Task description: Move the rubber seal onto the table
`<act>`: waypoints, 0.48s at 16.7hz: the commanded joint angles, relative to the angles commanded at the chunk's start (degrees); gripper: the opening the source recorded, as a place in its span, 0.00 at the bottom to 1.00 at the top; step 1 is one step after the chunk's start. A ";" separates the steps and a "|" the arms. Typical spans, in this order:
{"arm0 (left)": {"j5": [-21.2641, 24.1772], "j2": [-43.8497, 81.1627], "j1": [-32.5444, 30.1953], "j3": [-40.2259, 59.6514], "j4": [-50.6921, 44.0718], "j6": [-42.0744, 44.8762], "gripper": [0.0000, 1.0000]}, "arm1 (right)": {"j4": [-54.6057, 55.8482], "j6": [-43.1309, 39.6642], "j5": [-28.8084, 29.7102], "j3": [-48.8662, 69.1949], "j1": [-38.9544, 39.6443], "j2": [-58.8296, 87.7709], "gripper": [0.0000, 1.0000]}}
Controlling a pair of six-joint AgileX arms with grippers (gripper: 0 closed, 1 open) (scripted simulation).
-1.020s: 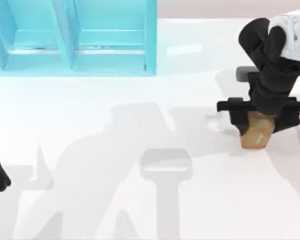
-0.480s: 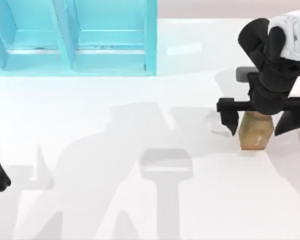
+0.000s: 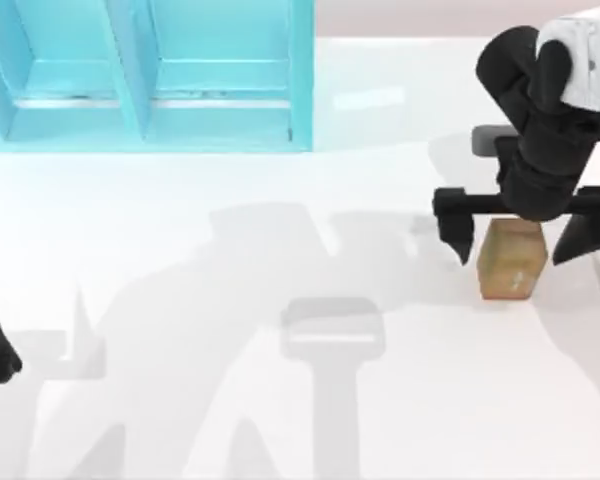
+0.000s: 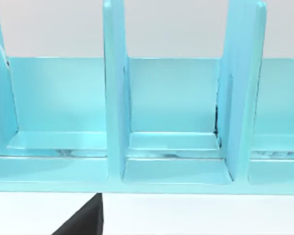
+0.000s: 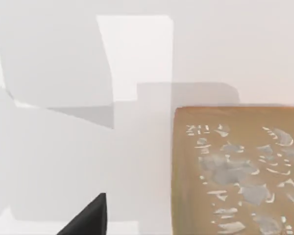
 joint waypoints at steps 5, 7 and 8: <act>0.00 0.00 0.00 0.00 0.00 0.00 1.00 | -14.35 -0.05 -0.01 13.16 -0.05 -0.77 1.00; 0.00 0.00 0.00 0.00 0.00 0.00 1.00 | -21.38 -0.15 0.01 19.13 -0.09 -1.40 1.00; 0.00 0.00 0.00 0.00 0.00 0.00 1.00 | -24.44 -0.21 0.01 21.84 -0.12 -1.75 1.00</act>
